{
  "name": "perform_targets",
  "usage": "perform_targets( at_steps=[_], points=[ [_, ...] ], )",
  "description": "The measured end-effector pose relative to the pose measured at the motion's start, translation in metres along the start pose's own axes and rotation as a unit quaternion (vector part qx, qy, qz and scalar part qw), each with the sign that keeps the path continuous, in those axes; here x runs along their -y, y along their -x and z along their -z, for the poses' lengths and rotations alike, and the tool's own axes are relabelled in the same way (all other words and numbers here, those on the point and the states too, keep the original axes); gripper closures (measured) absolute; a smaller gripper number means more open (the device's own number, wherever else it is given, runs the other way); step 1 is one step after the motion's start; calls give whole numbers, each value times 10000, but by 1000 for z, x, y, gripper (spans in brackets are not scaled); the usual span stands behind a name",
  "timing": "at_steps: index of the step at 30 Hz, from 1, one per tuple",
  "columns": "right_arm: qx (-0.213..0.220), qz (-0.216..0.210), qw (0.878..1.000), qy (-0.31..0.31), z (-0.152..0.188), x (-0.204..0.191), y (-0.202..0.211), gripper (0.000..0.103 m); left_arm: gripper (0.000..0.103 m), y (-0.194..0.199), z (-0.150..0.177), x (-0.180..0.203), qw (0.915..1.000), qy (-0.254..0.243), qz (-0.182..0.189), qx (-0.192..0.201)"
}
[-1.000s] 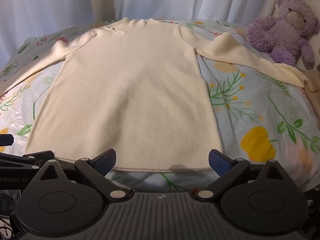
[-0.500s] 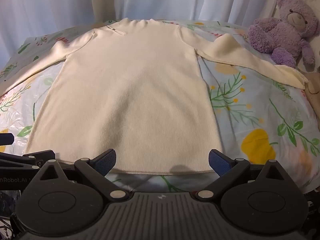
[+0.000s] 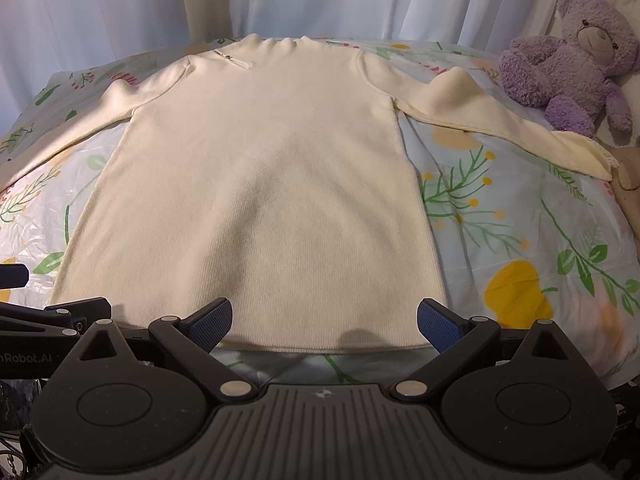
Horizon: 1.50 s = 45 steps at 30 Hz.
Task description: Fold small clothes
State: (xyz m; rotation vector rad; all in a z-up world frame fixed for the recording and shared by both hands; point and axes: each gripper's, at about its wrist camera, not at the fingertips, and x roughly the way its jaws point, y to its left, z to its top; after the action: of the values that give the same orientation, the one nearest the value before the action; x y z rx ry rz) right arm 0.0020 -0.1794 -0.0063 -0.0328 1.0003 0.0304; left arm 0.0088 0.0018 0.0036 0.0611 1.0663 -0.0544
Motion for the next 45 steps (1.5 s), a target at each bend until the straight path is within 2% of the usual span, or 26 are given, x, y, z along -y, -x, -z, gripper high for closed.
perform_targets(
  at_steps=[45],
  points=[
    [-90,-20,10000,-19,0,-2,-7,4,0,-5,-1,-3,10000,12,37,-77]
  ],
)
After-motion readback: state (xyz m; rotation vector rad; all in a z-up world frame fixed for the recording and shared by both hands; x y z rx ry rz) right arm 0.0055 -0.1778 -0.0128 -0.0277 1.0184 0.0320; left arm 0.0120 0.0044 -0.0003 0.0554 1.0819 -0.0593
